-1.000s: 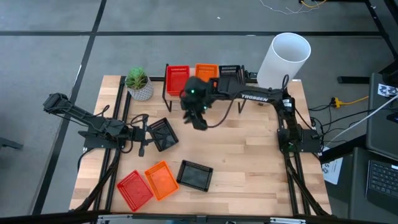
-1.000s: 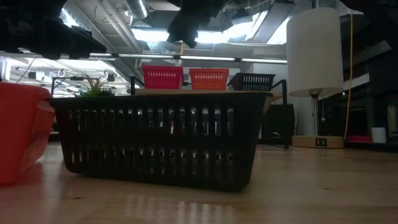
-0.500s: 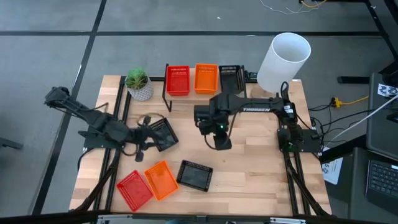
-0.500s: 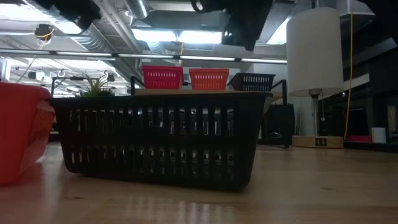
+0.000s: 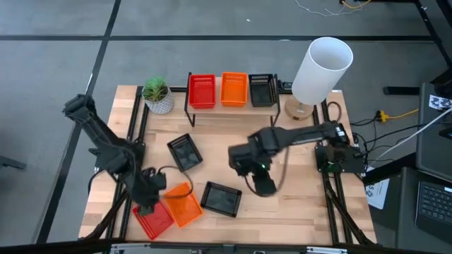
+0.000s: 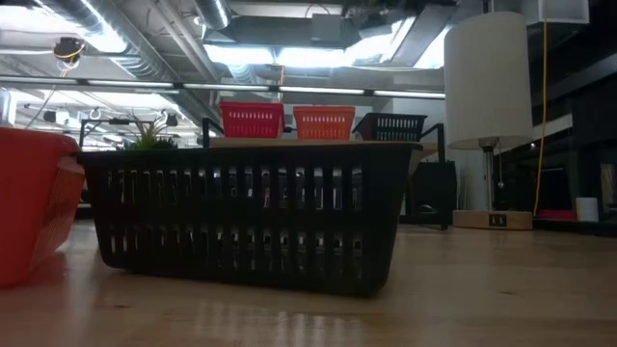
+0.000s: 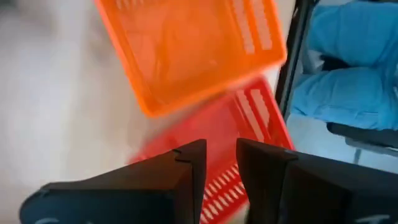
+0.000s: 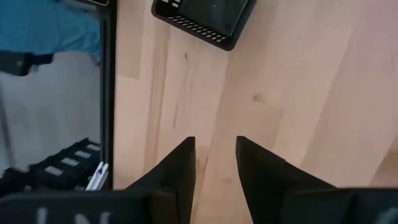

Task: Stack baskets on shelf by color
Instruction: Move the red baskets to the center of the table

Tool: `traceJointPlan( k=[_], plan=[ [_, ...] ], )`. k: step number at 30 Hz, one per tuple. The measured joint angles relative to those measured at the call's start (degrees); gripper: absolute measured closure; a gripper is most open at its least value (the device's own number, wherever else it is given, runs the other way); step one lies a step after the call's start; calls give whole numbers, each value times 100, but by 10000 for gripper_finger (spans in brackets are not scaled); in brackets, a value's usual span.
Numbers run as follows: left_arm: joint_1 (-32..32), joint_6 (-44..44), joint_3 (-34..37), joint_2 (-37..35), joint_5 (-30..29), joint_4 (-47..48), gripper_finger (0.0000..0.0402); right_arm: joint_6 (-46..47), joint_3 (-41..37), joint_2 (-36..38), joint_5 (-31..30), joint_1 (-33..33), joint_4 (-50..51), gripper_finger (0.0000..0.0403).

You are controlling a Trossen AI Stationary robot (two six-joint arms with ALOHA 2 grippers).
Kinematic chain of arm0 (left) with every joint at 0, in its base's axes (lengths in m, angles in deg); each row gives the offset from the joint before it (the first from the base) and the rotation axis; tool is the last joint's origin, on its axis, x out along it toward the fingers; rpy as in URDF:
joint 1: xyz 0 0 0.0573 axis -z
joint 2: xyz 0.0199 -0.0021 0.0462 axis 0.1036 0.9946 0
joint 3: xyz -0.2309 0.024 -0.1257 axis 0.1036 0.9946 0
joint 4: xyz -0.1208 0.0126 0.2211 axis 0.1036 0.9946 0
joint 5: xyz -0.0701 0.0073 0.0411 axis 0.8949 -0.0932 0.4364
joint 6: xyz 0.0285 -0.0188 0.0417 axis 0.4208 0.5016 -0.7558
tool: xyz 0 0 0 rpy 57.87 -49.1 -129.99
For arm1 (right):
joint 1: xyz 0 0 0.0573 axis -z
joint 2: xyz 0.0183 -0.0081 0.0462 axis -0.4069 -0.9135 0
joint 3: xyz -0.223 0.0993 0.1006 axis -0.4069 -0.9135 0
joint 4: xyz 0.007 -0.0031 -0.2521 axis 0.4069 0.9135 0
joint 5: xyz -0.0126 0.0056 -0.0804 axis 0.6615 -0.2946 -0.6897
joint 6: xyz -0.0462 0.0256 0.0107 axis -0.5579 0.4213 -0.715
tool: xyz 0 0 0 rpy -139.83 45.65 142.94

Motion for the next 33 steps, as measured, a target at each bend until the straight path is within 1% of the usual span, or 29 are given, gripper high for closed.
traceJointPlan(
  k=[2,4,7,10,13,15,17,20,23,25,28,30,32,33],
  plan=[
    [303,478,0,335,24,-42,321,434,0,174,-355,-248,2,289],
    [523,849,0,720,273,-32,321,893,0,387,-757,-508,2,289],
    [716,1129,2,1259,479,-47,321,1467,0,707,-1339,-929,13,289],
    [684,1126,2,1657,255,-110,321,1999,0,963,-1831,-1324,10,289],
    [336,1098,2,2047,210,-101,322,2413,0,1202,-2277,-1649,11,289],
    [-80,718,2,2390,255,-128,322,2639,0,1296,-2542,-1830,11,289],
    [-581,19,4,2707,134,-315,322,2792,0,1354,-2826,-1998,9,289],
    [-1463,-1209,-28,2924,-223,-1109,322,2877,0,1395,-3084,-2160,6,289],
    [-2361,-2112,-241,3076,-574,-1680,322,2908,1,1388,-3167,-2246,2,289],
    [-2853,-2753,-531,3054,-812,-1731,322,3039,2,1388,-3180,-2280,0,289],
    [-3423,-3719,-1022,3045,-1221,-1810,322,3230,1,1388,-3287,-2281,-1,289],
    [-3718,-4127,-1325,3049,-1574,-1771,322,3329,2,1388,-3377,-2285,-2,289],
    [-3907,-4470,-1641,2999,-1691,-1601,322,3349,1,1388,-3386,-2285,-2,289],
    [-3941,-4590,-1807,2925,-1690,-1307,322,3363,2,1387,-3385,-2286,0,289]
  ],
)
